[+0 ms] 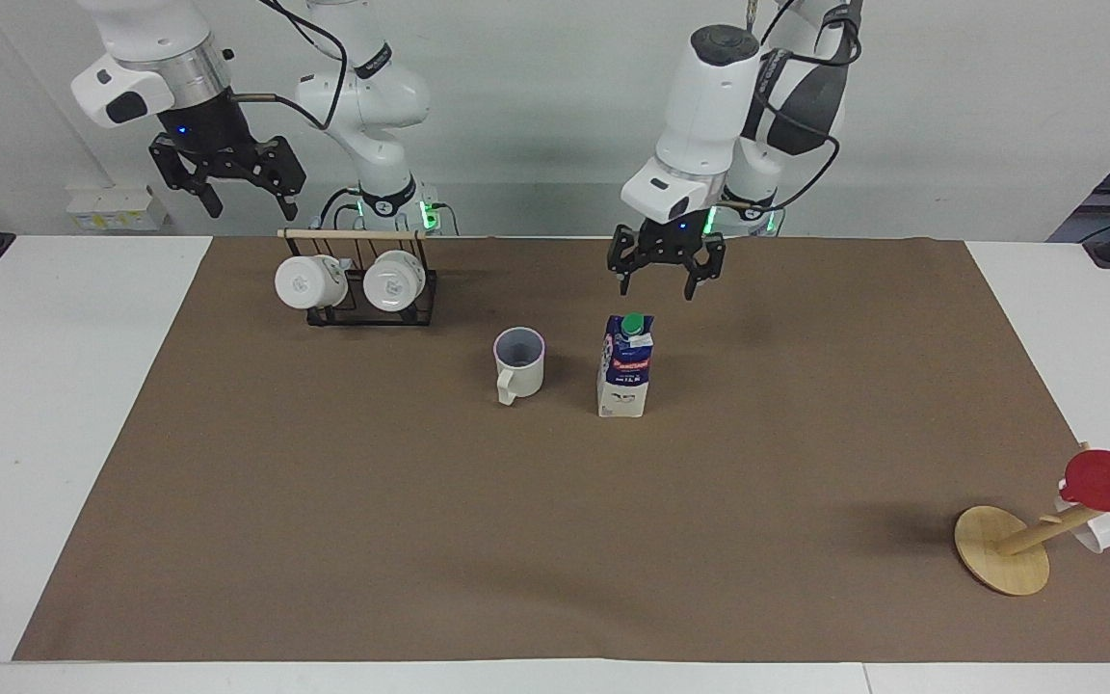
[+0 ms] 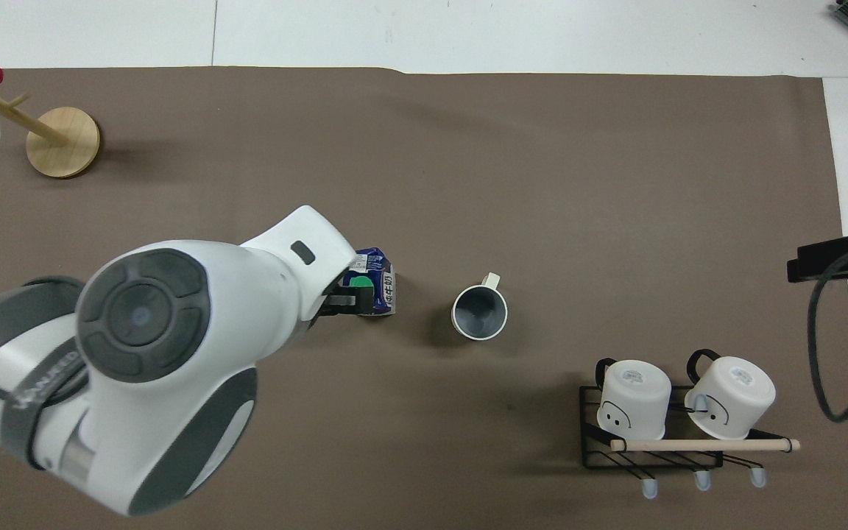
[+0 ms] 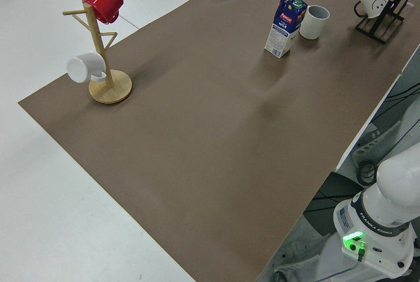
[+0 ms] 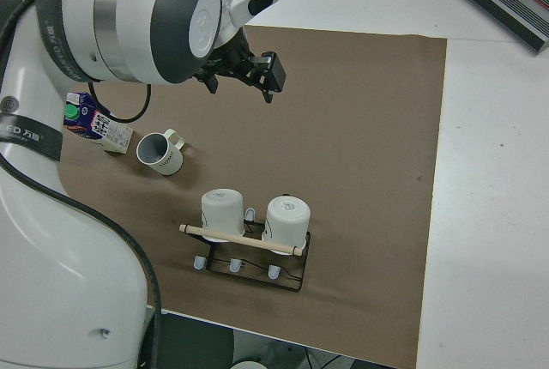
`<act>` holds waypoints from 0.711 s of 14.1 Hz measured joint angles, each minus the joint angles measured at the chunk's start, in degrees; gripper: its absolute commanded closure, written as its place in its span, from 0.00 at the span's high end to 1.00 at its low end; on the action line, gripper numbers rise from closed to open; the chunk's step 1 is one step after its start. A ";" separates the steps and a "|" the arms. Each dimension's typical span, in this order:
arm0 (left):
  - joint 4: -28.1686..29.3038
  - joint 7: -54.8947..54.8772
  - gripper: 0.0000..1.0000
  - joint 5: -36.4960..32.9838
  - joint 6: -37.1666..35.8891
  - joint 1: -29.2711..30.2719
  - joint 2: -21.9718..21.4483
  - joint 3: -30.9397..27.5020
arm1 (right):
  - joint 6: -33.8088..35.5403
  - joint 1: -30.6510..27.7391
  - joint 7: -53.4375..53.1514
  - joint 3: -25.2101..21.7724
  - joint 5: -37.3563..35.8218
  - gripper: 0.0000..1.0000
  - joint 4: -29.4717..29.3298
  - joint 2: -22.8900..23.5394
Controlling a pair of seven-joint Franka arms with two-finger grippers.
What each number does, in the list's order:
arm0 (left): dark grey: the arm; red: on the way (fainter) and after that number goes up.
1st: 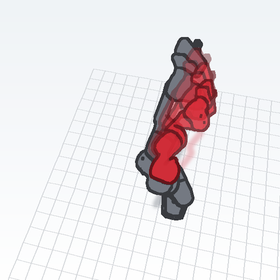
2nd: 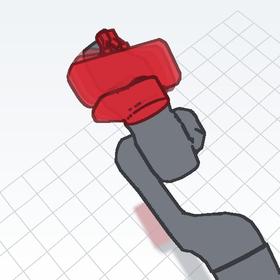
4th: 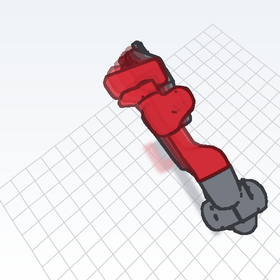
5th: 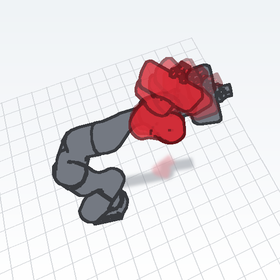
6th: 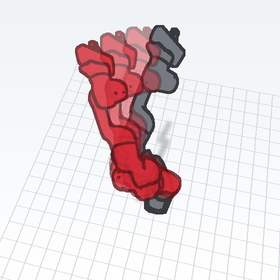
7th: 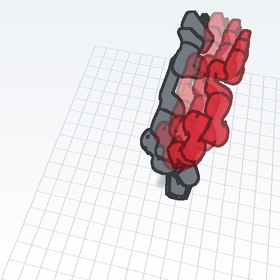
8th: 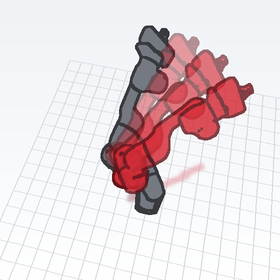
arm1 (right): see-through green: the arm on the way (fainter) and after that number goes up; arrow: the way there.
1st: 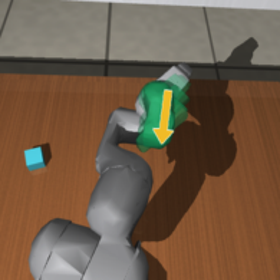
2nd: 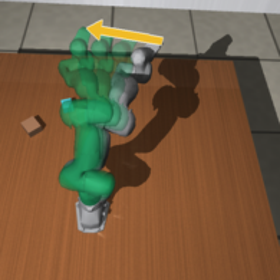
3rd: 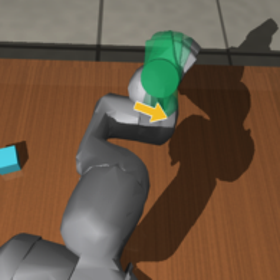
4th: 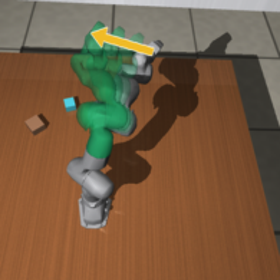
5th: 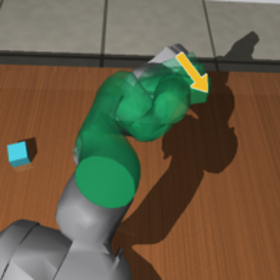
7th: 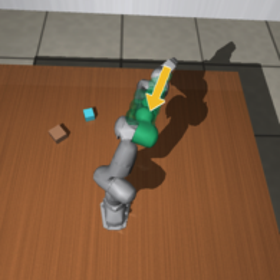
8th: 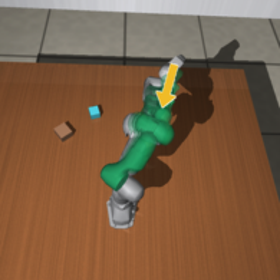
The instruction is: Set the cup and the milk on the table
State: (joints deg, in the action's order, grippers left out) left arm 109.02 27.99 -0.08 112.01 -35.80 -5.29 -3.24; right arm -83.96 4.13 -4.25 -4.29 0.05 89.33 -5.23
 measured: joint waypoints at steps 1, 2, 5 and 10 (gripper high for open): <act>0.13 -1.27 1.00 0.00 -1.31 1.36 -1.09 -0.10 | 0.00 0.00 0.00 0.00 0.00 1.00 0.00 0.00; 0.23 -2.94 1.00 -0.01 -2.23 2.92 -1.78 -0.16 | 0.00 0.00 0.00 0.00 0.00 1.00 0.00 0.00; 0.34 -9.29 1.00 -0.02 -3.58 7.76 -2.18 -0.33 | 0.00 -0.02 0.00 -0.05 -0.02 1.00 0.00 0.00; -1.05 -21.62 1.00 -0.03 -4.85 16.49 -3.18 -0.57 | 0.00 -0.02 0.00 -0.07 -0.02 1.00 0.00 0.00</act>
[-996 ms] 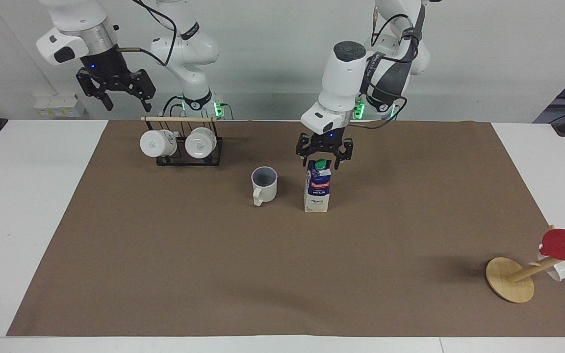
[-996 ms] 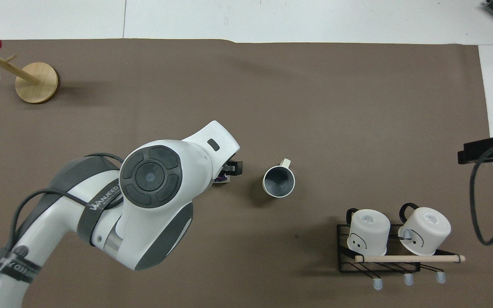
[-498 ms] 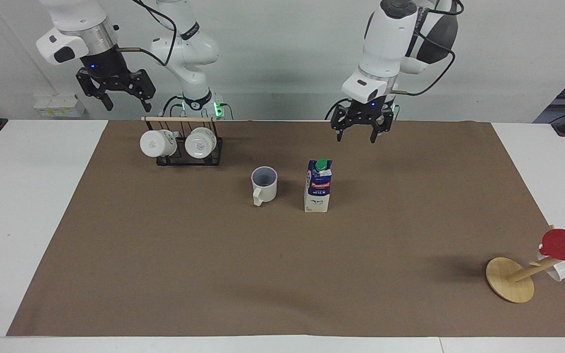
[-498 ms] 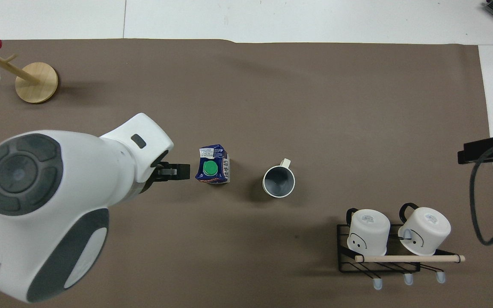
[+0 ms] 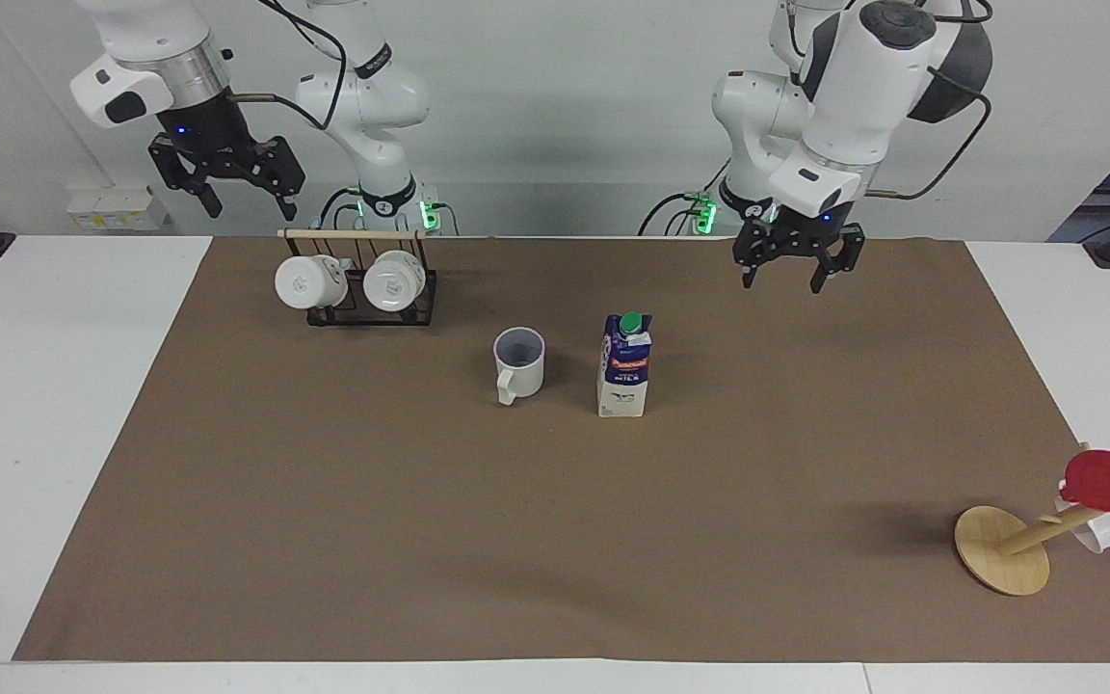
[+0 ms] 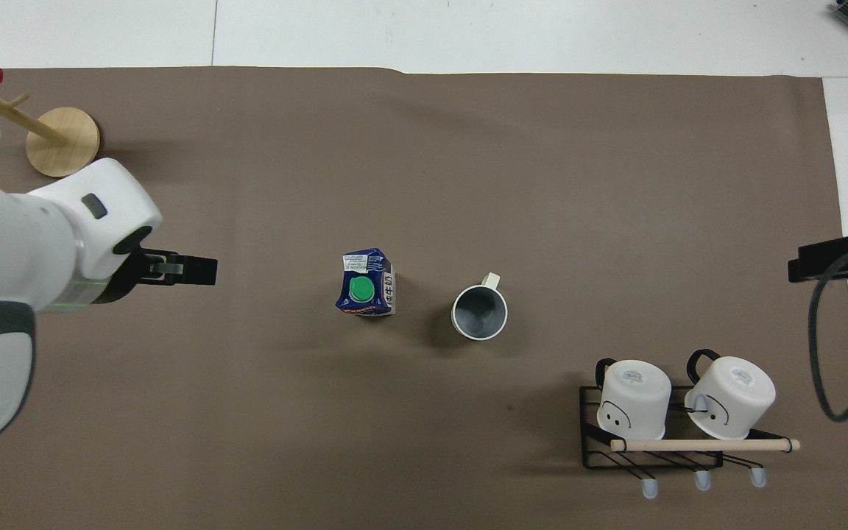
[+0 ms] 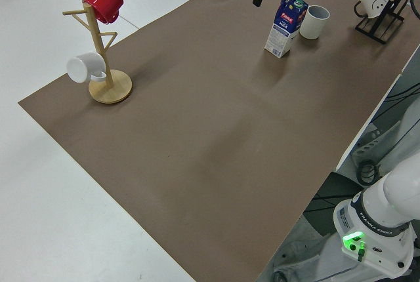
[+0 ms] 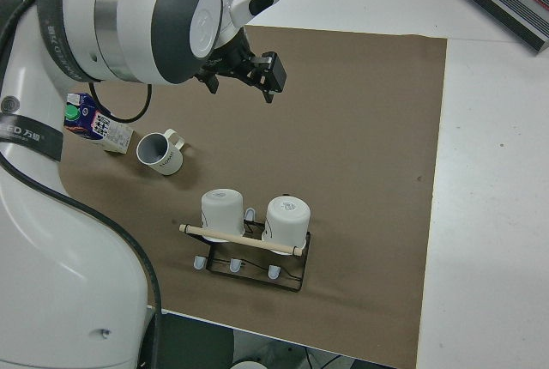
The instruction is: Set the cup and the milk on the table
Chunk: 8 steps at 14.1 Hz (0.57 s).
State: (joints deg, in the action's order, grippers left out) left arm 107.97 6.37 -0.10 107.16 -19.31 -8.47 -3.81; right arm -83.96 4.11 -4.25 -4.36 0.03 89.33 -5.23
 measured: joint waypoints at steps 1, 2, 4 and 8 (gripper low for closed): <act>-1.62 -2.37 1.00 0.00 -0.36 1.85 0.11 -0.01 | 0.00 0.00 0.00 0.00 0.00 1.00 0.00 0.00; -3.89 -4.27 1.00 0.00 -1.81 3.51 0.41 -0.04 | 0.00 0.00 0.00 -0.01 0.00 1.00 0.00 0.00; -9.85 -6.27 1.00 0.00 -7.64 5.60 1.64 -0.06 | 0.00 0.00 0.00 -0.01 0.00 1.00 0.00 0.00; -18.14 -6.59 1.00 0.05 -16.53 6.00 4.68 0.34 | 0.00 0.00 0.00 -0.01 0.00 1.00 0.00 0.00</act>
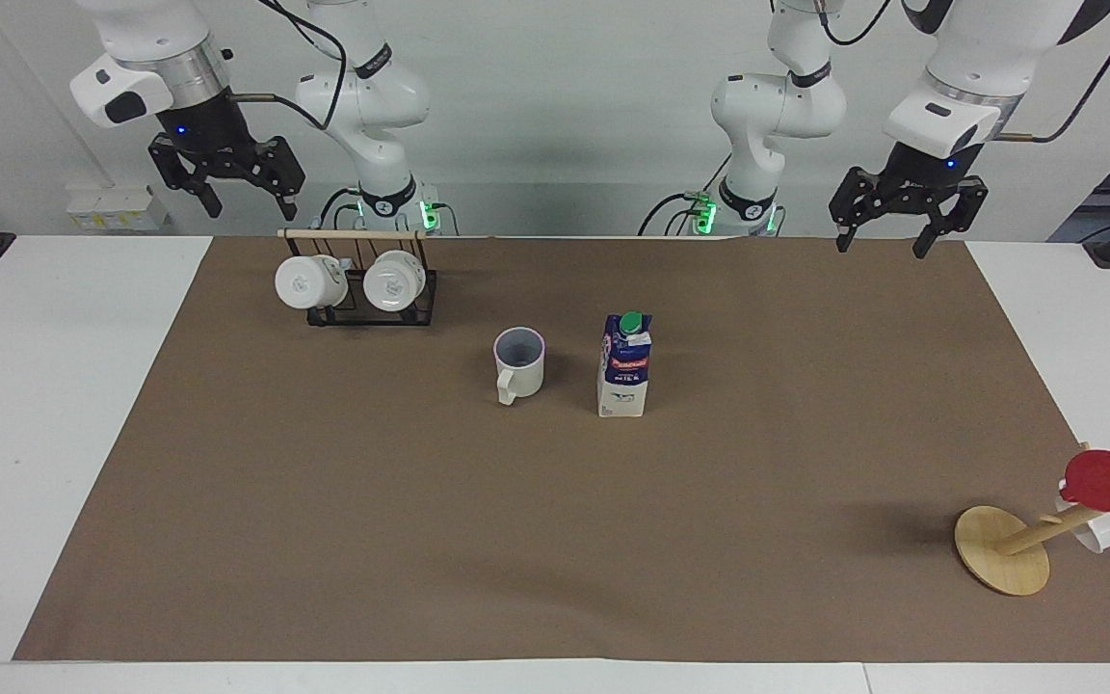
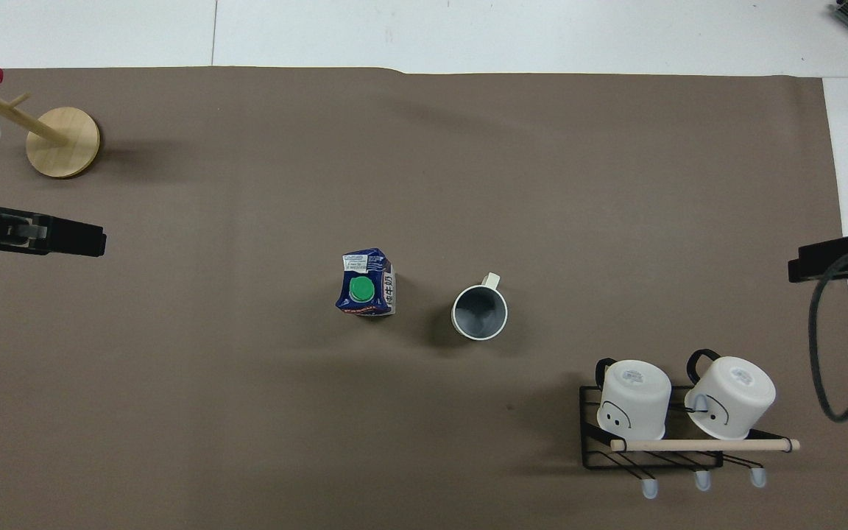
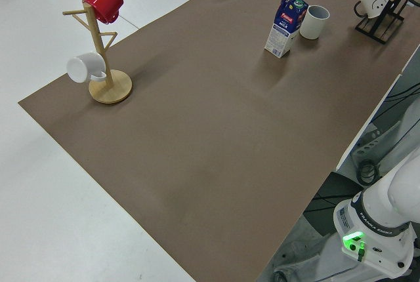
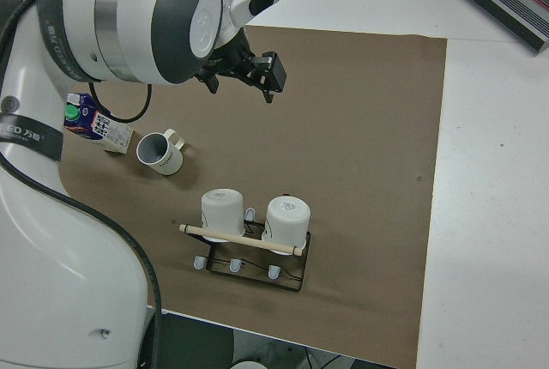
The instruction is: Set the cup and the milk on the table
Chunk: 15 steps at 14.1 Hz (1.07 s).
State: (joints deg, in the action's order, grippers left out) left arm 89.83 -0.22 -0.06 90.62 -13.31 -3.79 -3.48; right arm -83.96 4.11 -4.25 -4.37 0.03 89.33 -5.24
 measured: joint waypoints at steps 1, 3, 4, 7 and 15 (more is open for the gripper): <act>-1.08 0.00 1.00 0.00 -1.53 0.00 0.43 0.08 | 0.00 0.00 0.00 0.00 0.00 1.00 0.00 0.00; -2.41 0.00 1.00 0.00 -3.56 0.01 0.78 0.08 | 0.00 0.02 0.01 0.04 0.04 1.00 0.00 0.00; -2.66 0.00 1.00 0.00 -3.74 0.03 0.80 0.07 | 0.00 0.08 0.01 0.18 0.05 1.00 0.00 -0.01; -2.76 0.00 1.00 0.00 -3.91 0.58 0.80 -0.13 | 0.00 0.33 0.01 0.88 0.05 1.00 0.00 -0.04; -2.75 0.00 1.00 0.00 -3.94 1.17 0.82 -0.25 | 0.00 0.24 0.02 0.86 0.05 1.00 0.06 -0.05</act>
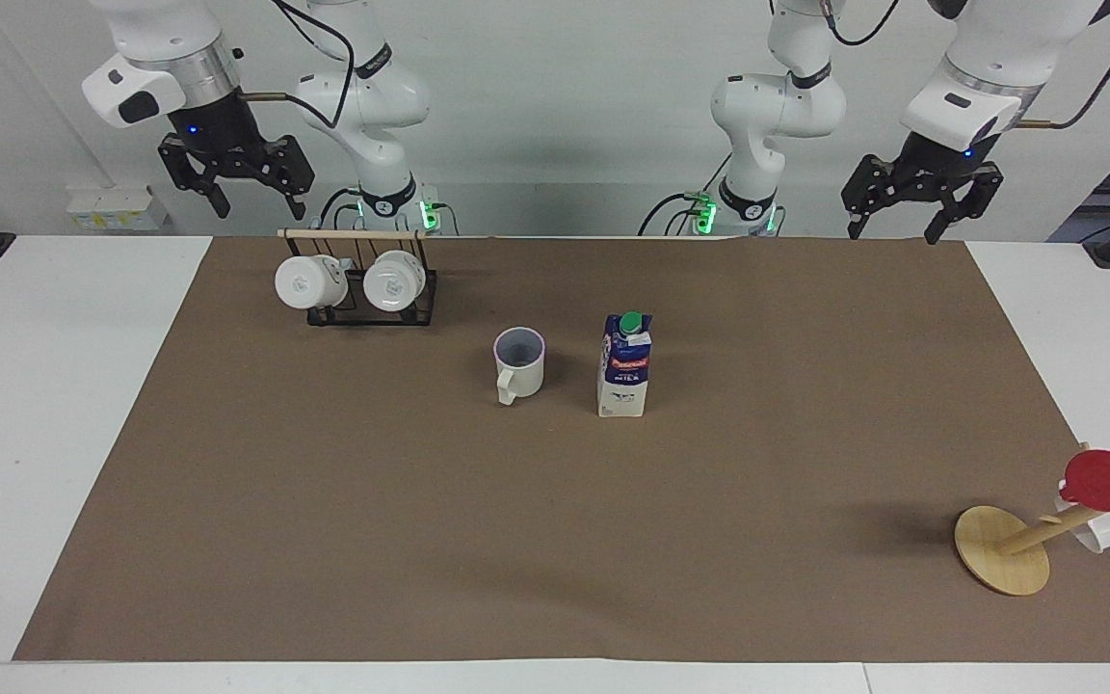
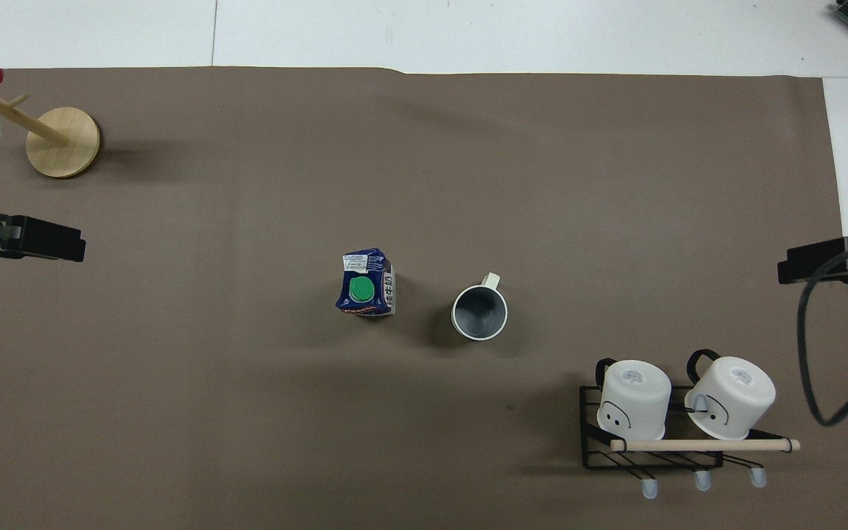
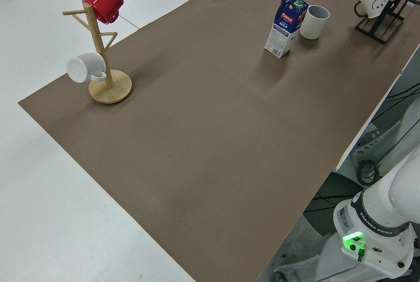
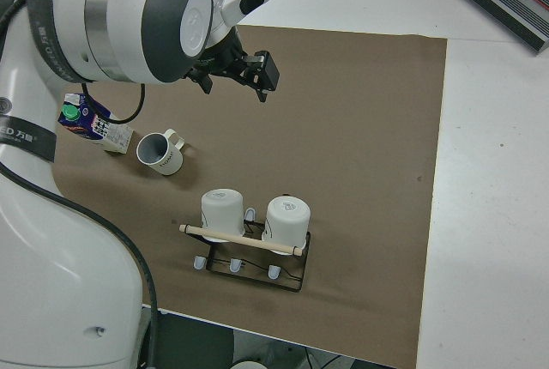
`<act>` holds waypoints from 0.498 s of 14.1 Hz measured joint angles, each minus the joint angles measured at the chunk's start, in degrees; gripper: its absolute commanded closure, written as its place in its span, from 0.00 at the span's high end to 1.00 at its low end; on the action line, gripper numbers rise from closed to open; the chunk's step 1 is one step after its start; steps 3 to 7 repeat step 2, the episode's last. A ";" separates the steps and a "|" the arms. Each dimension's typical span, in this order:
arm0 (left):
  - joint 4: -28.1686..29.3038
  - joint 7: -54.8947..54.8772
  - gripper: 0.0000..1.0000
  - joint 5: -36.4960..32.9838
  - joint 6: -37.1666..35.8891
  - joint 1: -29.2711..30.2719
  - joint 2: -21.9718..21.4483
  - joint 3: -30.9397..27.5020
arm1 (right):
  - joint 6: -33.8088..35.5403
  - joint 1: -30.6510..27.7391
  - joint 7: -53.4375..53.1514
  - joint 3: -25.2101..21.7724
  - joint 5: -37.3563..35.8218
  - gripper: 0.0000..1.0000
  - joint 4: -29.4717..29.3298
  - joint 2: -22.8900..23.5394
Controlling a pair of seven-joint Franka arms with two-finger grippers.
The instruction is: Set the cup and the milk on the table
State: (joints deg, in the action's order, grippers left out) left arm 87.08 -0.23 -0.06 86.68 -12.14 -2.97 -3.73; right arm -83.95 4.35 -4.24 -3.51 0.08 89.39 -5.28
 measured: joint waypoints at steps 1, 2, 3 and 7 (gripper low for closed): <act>0.00 0.00 1.00 0.00 0.00 0.00 0.00 0.00 | 0.02 0.00 0.00 0.00 0.00 1.00 0.01 0.00; 0.00 0.00 1.00 0.00 0.00 0.00 0.00 0.00 | 0.04 0.01 0.00 0.00 0.00 1.00 0.01 0.00; 0.00 0.00 1.00 0.00 0.00 0.00 0.00 0.00 | 0.04 0.01 0.00 0.00 0.00 1.00 0.01 0.00; 0.00 0.00 1.00 0.00 0.00 0.00 0.00 0.00 | 0.04 0.01 0.00 0.00 0.00 1.00 0.01 0.00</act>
